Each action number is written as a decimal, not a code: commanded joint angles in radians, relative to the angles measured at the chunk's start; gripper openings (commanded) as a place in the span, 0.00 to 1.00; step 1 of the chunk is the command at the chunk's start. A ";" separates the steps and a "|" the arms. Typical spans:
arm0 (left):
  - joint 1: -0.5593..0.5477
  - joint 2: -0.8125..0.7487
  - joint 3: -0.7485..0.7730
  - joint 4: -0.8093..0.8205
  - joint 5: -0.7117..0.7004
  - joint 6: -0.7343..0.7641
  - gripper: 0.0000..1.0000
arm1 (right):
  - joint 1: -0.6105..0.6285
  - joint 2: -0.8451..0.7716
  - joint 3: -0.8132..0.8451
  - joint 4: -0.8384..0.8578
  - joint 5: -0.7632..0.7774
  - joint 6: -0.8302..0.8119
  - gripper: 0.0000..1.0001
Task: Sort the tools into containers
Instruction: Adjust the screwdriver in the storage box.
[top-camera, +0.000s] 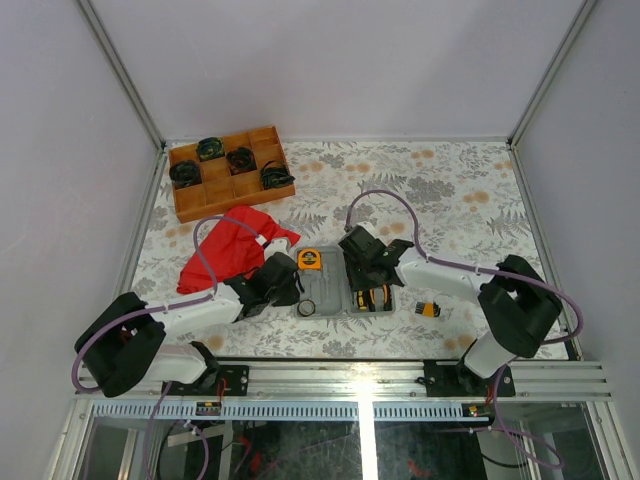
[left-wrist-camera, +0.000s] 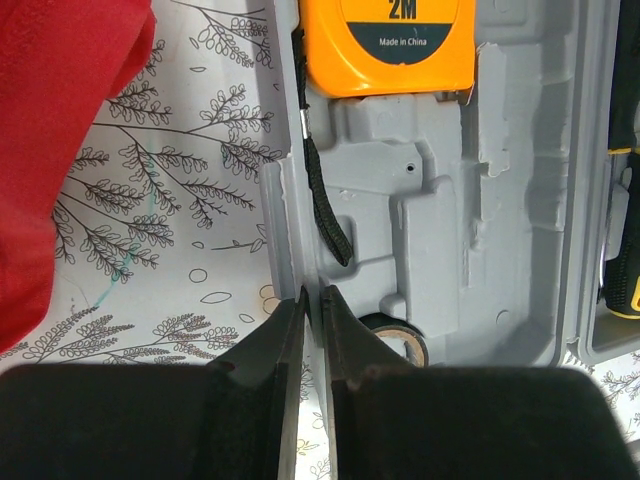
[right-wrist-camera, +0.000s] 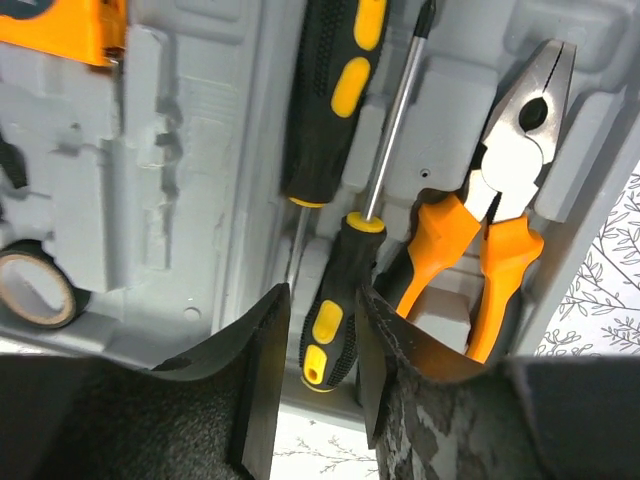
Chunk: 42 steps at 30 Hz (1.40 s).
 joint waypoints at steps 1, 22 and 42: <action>-0.014 0.006 -0.001 0.018 0.013 0.015 0.00 | 0.019 -0.095 0.013 0.038 0.036 0.020 0.41; -0.014 0.000 -0.002 0.013 0.013 0.012 0.00 | -0.006 0.032 0.057 0.009 0.093 0.022 0.18; -0.014 0.034 0.019 0.049 0.048 0.036 0.00 | -0.013 0.363 0.087 -0.043 -0.105 -0.014 0.00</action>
